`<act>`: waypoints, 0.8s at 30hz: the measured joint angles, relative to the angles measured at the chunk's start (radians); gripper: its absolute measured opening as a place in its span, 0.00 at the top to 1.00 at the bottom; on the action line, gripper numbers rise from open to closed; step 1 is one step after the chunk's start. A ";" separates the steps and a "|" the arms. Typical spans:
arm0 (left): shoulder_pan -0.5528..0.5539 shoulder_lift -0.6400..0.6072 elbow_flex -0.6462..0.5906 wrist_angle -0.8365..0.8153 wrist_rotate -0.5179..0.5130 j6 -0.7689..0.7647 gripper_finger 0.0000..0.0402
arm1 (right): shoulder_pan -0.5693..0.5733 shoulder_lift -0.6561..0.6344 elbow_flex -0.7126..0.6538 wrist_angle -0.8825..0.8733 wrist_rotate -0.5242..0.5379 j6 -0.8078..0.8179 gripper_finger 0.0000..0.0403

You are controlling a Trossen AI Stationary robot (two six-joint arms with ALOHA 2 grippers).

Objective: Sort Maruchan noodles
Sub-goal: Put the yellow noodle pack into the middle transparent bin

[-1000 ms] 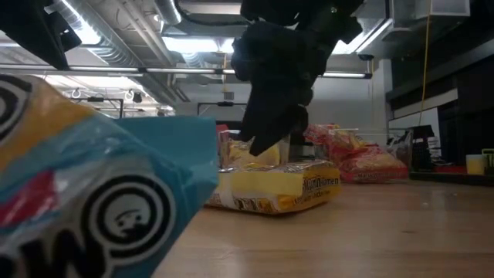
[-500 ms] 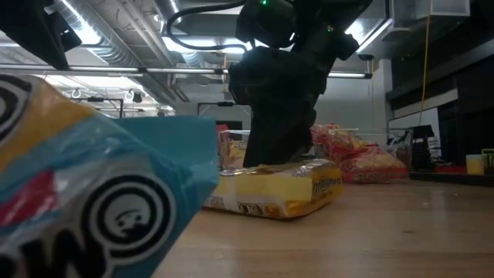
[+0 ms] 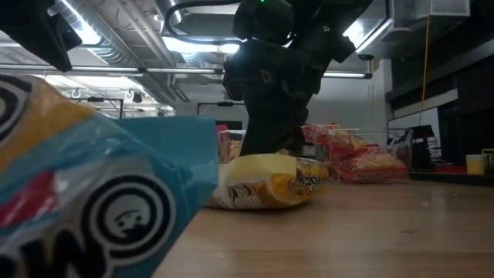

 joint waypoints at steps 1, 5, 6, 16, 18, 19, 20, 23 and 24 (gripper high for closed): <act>0.000 0.000 0.000 0.000 0.000 0.000 0.92 | -0.005 0.000 0.000 0.002 -0.006 -0.006 0.96; 0.000 0.000 0.000 0.000 0.000 0.000 0.92 | -0.013 0.001 0.000 0.009 -0.035 -0.018 0.98; 0.000 0.000 0.000 0.000 0.000 0.000 0.92 | -0.016 0.000 0.000 0.009 -0.034 -0.018 0.99; 0.000 0.000 0.000 0.000 0.001 -0.001 0.92 | -0.051 -0.085 0.156 -0.169 0.013 -0.134 1.00; 0.000 0.000 0.000 0.000 0.001 -0.001 0.92 | -0.049 -0.100 0.238 -0.264 0.086 -0.197 1.00; 0.000 0.000 0.000 0.000 0.001 -0.001 0.92 | -0.048 -0.107 0.283 -0.307 0.136 -0.231 1.00; 0.000 0.000 0.000 0.000 0.001 -0.001 0.92 | -0.048 -0.111 0.334 -0.358 0.194 -0.269 1.00; 0.000 0.000 0.000 0.000 0.001 -0.001 0.92 | -0.052 -0.113 0.467 -0.468 0.384 -0.364 1.00; 0.000 0.000 0.000 0.000 0.001 0.000 0.92 | -0.057 -0.113 0.503 -0.490 0.447 -0.392 1.00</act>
